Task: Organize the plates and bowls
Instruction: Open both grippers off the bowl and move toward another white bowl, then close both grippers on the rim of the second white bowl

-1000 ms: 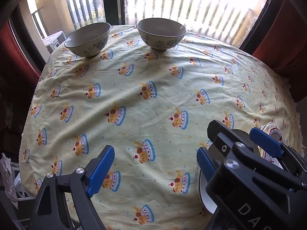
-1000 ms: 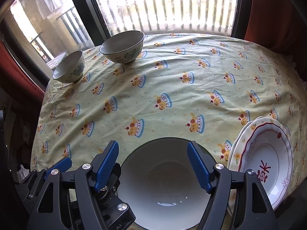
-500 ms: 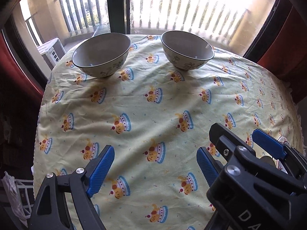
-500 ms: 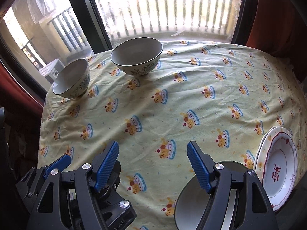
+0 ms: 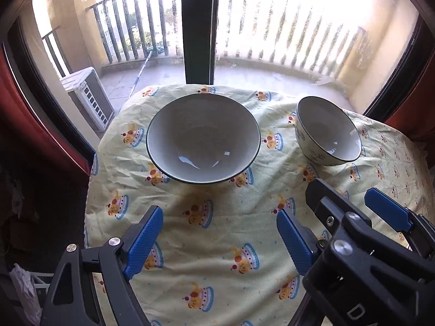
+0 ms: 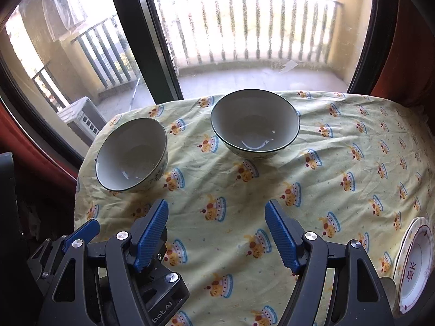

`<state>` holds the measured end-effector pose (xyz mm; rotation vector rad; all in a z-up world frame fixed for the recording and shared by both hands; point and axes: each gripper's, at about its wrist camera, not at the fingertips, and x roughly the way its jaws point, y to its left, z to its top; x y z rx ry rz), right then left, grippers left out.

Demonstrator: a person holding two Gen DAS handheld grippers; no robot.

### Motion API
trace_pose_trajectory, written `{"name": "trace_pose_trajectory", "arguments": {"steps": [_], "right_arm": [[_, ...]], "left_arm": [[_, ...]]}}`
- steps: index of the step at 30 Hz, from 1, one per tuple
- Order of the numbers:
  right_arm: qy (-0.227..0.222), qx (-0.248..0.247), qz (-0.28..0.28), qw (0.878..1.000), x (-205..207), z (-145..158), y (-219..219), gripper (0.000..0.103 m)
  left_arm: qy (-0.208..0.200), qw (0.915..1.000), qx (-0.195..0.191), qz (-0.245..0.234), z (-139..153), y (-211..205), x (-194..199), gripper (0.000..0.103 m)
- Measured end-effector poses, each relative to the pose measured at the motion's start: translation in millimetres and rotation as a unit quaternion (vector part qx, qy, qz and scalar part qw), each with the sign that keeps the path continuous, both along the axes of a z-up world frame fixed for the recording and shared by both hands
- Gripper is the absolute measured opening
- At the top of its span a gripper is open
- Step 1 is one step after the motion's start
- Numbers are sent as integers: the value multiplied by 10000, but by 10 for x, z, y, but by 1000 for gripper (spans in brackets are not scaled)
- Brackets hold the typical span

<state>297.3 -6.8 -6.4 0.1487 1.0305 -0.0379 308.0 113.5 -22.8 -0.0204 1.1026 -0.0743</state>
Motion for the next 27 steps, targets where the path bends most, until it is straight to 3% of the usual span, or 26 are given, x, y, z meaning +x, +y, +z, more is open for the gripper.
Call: {"name": "trace_pose_trajectory", "arguments": {"steps": [12, 18, 27], "right_arm": [[43, 199, -126, 9997, 658, -168, 353, 71], [129, 190, -71, 9997, 929, -302, 466, 53], [334, 229, -63, 9992, 1173, -487, 511, 35]], "left_arm": [[-96, 9996, 272, 47, -139, 329, 630, 67], [-24, 9995, 317, 23, -284, 380, 882, 57], [15, 9992, 402, 62, -417, 428, 1058, 39]]}}
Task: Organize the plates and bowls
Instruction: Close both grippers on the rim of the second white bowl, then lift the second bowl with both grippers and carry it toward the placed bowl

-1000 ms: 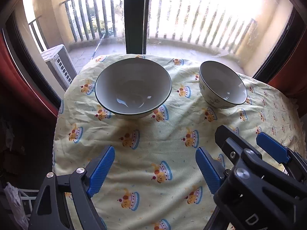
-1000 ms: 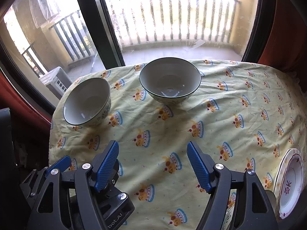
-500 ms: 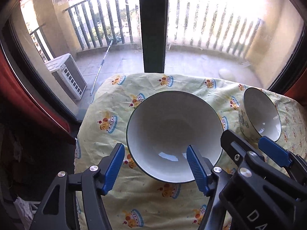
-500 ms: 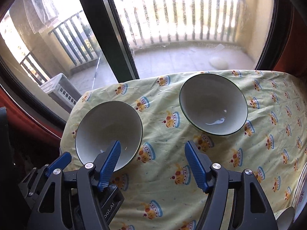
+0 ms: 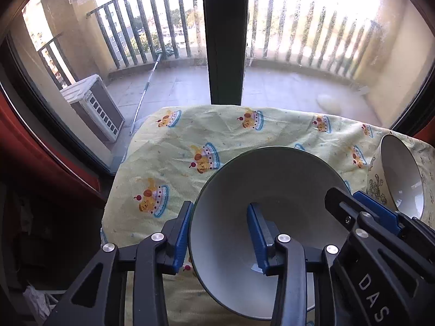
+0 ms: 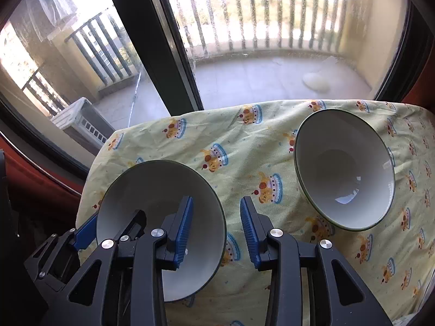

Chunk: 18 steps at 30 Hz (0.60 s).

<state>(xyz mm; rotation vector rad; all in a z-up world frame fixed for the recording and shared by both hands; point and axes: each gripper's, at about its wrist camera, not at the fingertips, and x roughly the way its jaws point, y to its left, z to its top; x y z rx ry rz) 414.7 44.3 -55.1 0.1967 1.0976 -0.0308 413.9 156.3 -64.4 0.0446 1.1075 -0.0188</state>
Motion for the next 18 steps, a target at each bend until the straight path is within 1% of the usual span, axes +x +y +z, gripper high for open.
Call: {"name": "trace_pose_trajectory", "arguments": {"steps": [1, 3, 9, 11, 18], "right_arm": [[20, 5, 16, 10000, 25, -20, 8, 29], [59, 21, 41, 10000, 63, -55, 22, 24], [89, -82, 68, 9999, 101, -91, 46, 22], [106, -131, 77, 9998, 109, -98, 55, 20], [208, -204, 102, 9995, 31, -58, 80, 19]], "left_arm": [[15, 10000, -4, 4, -15, 9, 13, 38], [31, 10000, 18, 12, -38, 19, 38, 35], [-14, 10000, 66, 23, -47, 47, 42, 29], [11, 10000, 38, 35, -46, 58, 41, 29], [108, 9999, 2, 30, -47, 63, -30, 29]]}}
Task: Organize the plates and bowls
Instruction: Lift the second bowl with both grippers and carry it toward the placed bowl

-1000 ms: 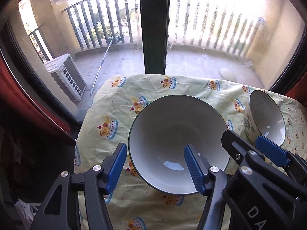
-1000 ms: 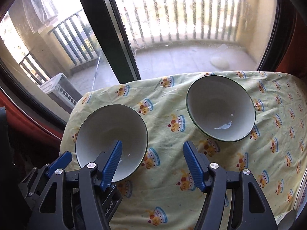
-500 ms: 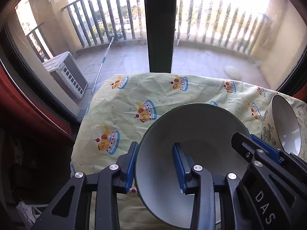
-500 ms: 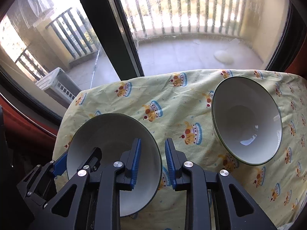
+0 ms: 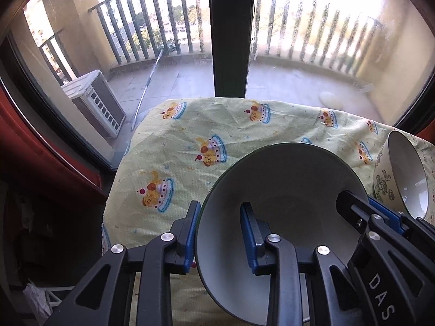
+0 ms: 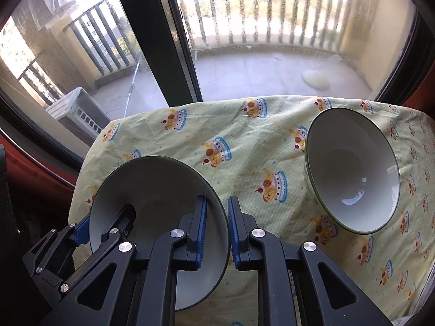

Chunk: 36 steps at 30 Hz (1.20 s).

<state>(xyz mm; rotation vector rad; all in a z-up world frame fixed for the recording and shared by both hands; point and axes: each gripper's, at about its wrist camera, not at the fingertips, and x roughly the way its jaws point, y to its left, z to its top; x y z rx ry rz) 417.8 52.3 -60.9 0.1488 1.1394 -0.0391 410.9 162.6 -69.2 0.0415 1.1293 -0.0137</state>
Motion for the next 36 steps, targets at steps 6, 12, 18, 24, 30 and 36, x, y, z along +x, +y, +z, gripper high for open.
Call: {"name": "trace_pose_trajectory", "arguments": {"steps": [6, 12, 18, 24, 30, 36], "right_arm": [[39, -59, -38, 10000, -143, 39, -40, 19], [-15, -105, -70, 9999, -313, 148, -85, 19], [-167, -61, -59, 9998, -499, 324, -113, 19], [-355, -27, -19, 9994, -717, 553, -139, 19], [-504, 17, -7, 9987, -975, 746, -220, 19], [-615, 100, 27, 9981, -1241, 908, -386, 19]], "left_arm": [[76, 9999, -71, -38, 30, -42, -140, 29], [-4, 9999, -106, -69, 159, -85, -305, 29], [-160, 9998, -119, -22, 350, -94, -488, 29], [-350, 9993, -88, 14, 573, -127, -700, 29], [-477, 9988, -73, 43, 739, -212, -935, 29], [-633, 9979, -42, 119, 890, -364, -1208, 29]]}}
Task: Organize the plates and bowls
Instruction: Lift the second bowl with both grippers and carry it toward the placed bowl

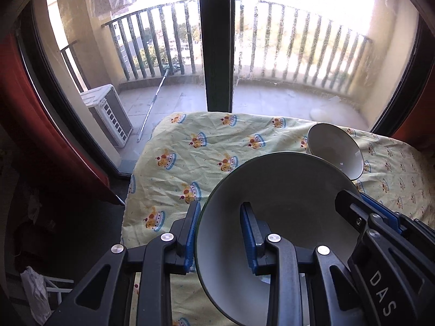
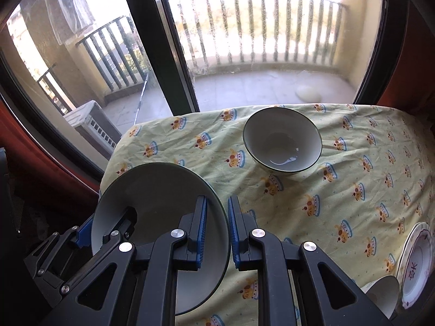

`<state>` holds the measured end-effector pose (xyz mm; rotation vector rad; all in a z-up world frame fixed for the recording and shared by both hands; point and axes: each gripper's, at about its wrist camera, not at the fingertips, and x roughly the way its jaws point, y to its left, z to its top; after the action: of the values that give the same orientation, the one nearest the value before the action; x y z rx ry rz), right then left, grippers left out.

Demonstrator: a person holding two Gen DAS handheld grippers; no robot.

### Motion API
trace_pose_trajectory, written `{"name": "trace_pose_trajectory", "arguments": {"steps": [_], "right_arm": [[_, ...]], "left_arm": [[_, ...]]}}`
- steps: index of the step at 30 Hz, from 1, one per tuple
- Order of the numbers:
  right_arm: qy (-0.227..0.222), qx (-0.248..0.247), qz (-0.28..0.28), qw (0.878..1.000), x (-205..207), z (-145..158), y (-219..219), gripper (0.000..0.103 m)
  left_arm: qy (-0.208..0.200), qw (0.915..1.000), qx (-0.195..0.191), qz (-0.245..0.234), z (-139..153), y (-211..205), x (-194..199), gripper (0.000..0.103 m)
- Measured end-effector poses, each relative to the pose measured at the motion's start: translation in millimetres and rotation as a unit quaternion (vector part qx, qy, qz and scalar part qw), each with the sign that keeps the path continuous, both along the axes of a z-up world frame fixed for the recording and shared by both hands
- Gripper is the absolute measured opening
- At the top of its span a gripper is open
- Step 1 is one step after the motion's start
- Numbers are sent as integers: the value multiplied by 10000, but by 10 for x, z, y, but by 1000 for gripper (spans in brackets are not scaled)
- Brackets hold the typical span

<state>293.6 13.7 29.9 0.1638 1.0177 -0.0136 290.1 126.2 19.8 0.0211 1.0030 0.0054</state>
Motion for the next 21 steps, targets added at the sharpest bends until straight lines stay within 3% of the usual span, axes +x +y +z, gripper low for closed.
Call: {"name": "trace_pose_trajectory", "arguments": {"steps": [21], "right_arm": [[-223, 59, 334, 9992, -978, 272, -969, 19]], "left_arm": [[-189, 9992, -71, 353, 182, -880, -979, 29]]}}
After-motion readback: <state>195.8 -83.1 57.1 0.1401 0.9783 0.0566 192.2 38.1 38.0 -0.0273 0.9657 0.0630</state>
